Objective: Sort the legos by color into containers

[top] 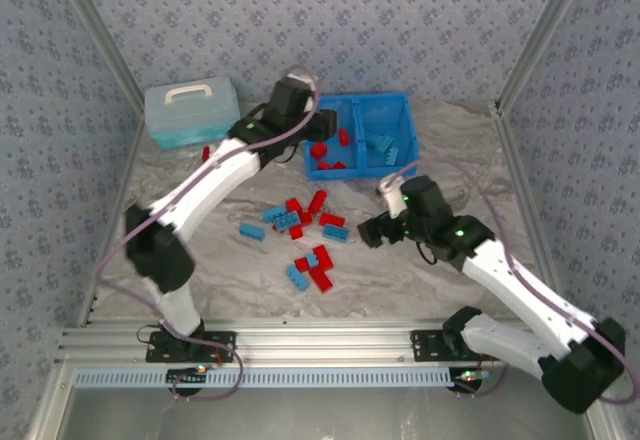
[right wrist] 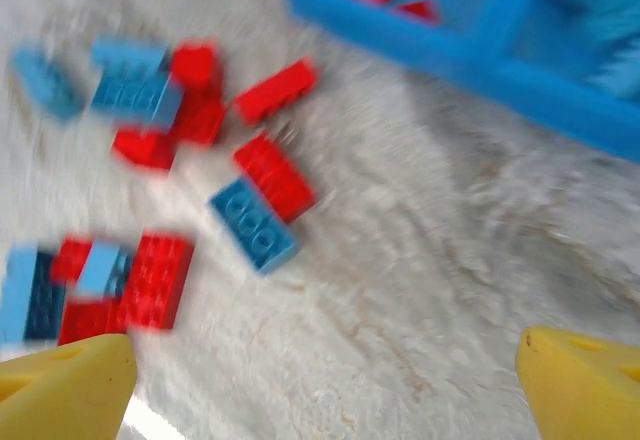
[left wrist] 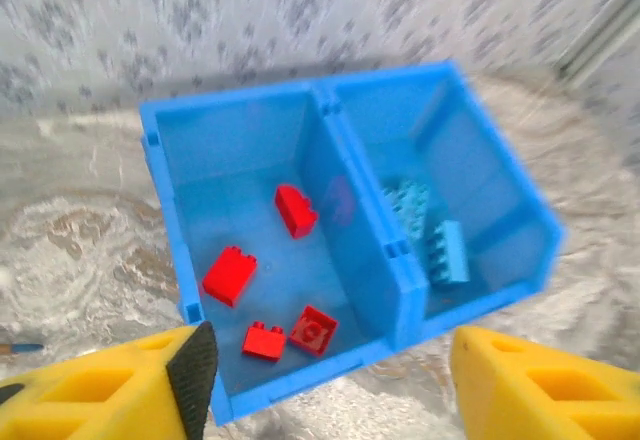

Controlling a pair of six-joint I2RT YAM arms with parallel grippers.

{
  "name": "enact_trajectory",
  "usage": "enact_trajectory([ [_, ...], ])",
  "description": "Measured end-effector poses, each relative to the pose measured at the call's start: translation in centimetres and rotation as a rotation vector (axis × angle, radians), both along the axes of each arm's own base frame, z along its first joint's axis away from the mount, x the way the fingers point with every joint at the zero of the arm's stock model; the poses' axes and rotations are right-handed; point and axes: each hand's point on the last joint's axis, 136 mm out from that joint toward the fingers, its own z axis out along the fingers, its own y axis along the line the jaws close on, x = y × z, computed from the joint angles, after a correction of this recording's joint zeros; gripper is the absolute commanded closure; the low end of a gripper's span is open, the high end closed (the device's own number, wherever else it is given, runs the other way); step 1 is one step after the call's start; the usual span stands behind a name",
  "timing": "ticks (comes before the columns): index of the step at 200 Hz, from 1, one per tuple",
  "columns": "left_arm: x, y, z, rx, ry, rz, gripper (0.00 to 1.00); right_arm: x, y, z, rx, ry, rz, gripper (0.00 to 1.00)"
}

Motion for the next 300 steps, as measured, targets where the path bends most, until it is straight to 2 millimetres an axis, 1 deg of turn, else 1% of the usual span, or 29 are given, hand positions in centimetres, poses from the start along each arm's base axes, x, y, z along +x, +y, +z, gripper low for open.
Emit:
enact_trajectory([
  [13, -2.5, 1.5, 1.9, -0.024, -0.047, -0.027, 0.25, -0.7, 1.9, -2.1, -0.071, 0.025, 0.129, 0.01],
  [20, -3.7, 2.3, 2.2, -0.029, -0.060, -0.038, 0.23, -1.0, 2.8, -3.2, -0.106, 0.046, 0.189, 0.02],
  [26, -4.6, 2.9, 2.1, -0.028, -0.063, -0.042, 0.21, -1.1, 3.3, -4.0, -0.130, 0.064, 0.223, 0.04],
  [39, -6.5, 4.3, 0.6, -0.011, -0.047, -0.050, 0.18, -0.6, 4.5, -5.6, -0.176, 0.104, 0.277, 0.06],
  [68, -9.5, 6.9, -5.2, 0.076, 0.052, -0.041, 0.15, 1.8, 6.9, -8.1, -0.202, 0.181, 0.322, 0.11],
  [77, -10.2, 7.7, -6.5, 0.102, 0.079, -0.033, 0.14, 2.5, 7.3, -8.8, -0.207, 0.202, 0.325, 0.12],
  [89, -11.0, 8.6, -7.5, 0.126, 0.099, -0.022, 0.13, 3.4, 7.8, -9.5, -0.216, 0.225, 0.327, 0.15],
  [104, -11.7, 9.4, -7.8, 0.138, 0.103, -0.012, 0.11, 4.5, 8.6, -10.4, -0.225, 0.249, 0.329, 0.19],
  [119, -12.1, 10.0, -7.3, 0.130, 0.087, -0.003, 0.05, 5.2, 9.0, -11.0, -0.225, 0.266, 0.328, 0.22],
  [131, -12.3, 10.2, -6.7, 0.116, 0.074, 0.002, 0.01, 5.5, 9.0, -11.7, -0.232, 0.283, 0.323, 0.25],
  [154, -12.4, 10.3, -6.1, 0.101, 0.058, 0.005, 0.01, 5.3, 8.4, -13.1, -0.256, 0.330, 0.315, 0.26],
  [178, -12.4, 10.3, -6.0, 0.097, 0.054, 0.005, 0.01, 4.8, 8.1, -13.6, -0.272, 0.357, 0.318, 0.27],
  [198, -12.3, 10.3, -6.1, 0.097, 0.056, 0.005, 0.01, 4.5, 8.2, -13.7, -0.277, 0.364, 0.323, 0.35],
  [217, -12.0, 10.1, -6.4, 0.099, 0.064, 0.008, 0.01, 4.0, 8.1, -14.3, -0.301, 0.380, 0.325, 0.41],
  [227, -12.0, 10.0, -6.7, 0.098, 0.071, 0.008, 0.01, 4.1, 8.2, -14.4, -0.313, 0.375, 0.326, 0.45],
  [241, -11.9, 10.0, -6.9, 0.100, 0.078, 0.009, 0.01, 4.2, 8.5, -14.4, -0.318, 0.370, 0.331, 0.51],
  [252, -11.9, 10.0, -6.9, 0.098, 0.080, 0.012, 0.01, 4.1, 8.7, -14.4, -0.318, 0.368, 0.337, 0.59],
  [256, -11.9, 10.0, -7.0, 0.097, 0.081, 0.013, 0.01, 4.0, 8.8, -14.5, -0.317, 0.372, 0.336, 0.60],
  [267, -11.9, 10.0, -6.9, 0.095, 0.082, 0.014, 0.01, 3.8, 8.8, -14.9, -0.326, 0.380, 0.343, 0.59],
  [294, -11.9, 10.0, -7.3, 0.093, 0.090, 0.019, 0.01, 3.1, 8.6, -15.6, -0.348, 0.404, 0.347, 0.48],
  [300, -11.9, 10.0, -7.4, 0.093, 0.093, 0.020, 0.01, 3.0, 8.5, -15.7, -0.354, 0.412, 0.347, 0.48],
])
